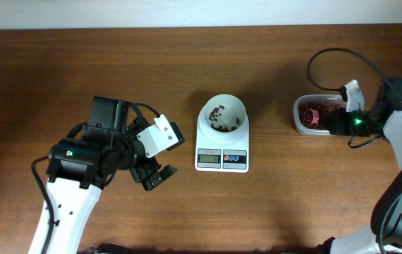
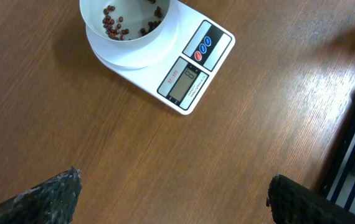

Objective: Scoop and weigh 50g on scale
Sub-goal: 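Lift the filled scoop out of the bean tub with the right gripper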

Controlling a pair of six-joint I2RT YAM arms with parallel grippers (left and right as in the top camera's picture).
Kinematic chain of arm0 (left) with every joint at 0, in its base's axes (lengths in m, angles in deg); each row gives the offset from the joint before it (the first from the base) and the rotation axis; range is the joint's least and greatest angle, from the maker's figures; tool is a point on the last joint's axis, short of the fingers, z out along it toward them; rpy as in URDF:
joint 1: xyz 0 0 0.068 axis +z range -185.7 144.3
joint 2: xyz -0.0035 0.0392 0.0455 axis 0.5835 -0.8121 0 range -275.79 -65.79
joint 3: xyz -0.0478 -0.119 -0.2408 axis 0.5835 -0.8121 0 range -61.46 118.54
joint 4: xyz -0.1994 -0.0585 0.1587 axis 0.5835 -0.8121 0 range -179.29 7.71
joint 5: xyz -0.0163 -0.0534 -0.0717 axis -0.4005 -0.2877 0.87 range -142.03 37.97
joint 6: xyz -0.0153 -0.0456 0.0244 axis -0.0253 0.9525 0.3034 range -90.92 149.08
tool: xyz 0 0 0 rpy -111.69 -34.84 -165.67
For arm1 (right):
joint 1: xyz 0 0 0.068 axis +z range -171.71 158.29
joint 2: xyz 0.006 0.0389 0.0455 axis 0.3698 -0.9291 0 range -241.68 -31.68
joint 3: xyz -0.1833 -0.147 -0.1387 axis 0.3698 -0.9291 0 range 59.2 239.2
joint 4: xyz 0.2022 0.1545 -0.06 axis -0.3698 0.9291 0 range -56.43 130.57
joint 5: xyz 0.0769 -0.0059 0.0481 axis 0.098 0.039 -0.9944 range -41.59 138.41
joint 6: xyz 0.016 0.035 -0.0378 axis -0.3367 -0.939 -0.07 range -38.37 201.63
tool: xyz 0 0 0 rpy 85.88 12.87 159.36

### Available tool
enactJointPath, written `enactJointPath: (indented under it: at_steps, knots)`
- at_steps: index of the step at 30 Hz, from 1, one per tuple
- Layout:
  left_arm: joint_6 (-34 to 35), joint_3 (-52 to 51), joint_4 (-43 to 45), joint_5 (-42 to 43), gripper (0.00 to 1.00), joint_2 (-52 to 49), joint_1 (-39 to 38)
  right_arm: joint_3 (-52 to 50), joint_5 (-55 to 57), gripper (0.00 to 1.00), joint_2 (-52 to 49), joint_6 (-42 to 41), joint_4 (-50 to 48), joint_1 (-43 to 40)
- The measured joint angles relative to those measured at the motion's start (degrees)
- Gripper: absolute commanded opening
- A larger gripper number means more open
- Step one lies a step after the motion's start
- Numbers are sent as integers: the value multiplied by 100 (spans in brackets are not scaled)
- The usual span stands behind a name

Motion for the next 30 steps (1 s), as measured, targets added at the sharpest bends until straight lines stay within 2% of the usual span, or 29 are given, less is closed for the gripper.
enactJointPath:
  at_steps: [13, 30]
  knots:
    - [0, 0, 0, 2, 99, 0, 2, -22, -2046, 4, -28, -24, 238, -1611]
    - [0, 0, 0, 0, 99, 0, 2, -26, -3390, 4, -28, -46, 612, -1703]
